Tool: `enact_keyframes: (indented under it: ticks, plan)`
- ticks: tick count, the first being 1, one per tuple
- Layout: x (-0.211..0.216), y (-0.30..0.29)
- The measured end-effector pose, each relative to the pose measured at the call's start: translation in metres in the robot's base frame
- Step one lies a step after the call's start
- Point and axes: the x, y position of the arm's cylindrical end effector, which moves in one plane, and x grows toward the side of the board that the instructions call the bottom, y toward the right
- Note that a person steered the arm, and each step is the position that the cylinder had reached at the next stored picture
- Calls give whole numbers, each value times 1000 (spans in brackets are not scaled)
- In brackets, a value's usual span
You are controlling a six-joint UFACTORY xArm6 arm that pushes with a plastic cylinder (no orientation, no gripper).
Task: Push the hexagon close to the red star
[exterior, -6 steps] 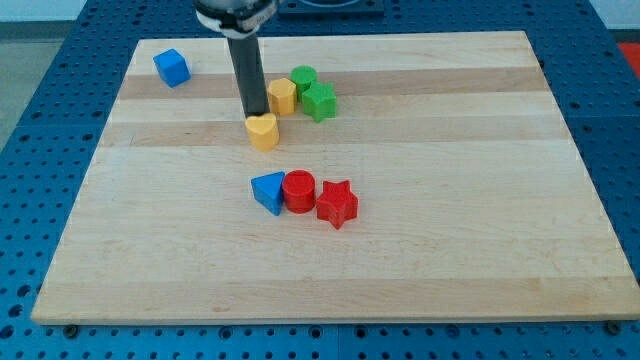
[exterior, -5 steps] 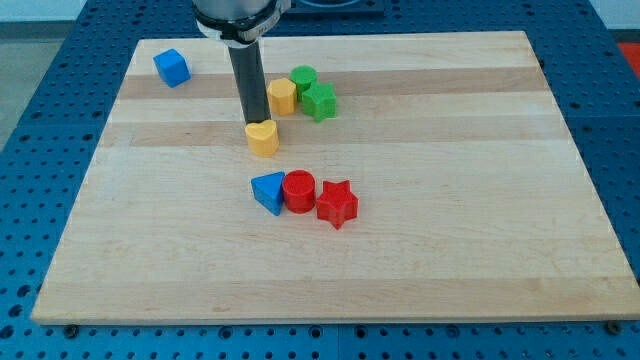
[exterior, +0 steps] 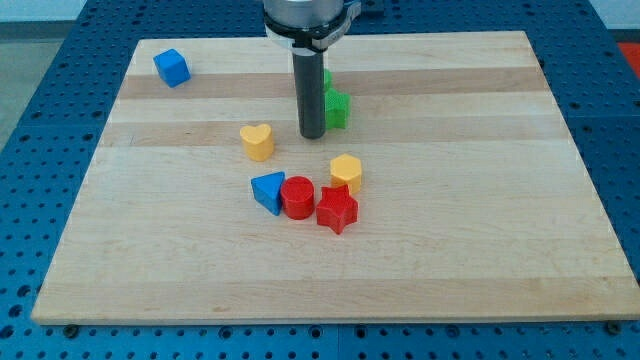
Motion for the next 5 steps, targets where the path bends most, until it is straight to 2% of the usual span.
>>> enact_keyframes:
  ticks: [3,4,5]
  plan:
    - [-175,-88]
    - [-153,-6]
    - [-53,88]
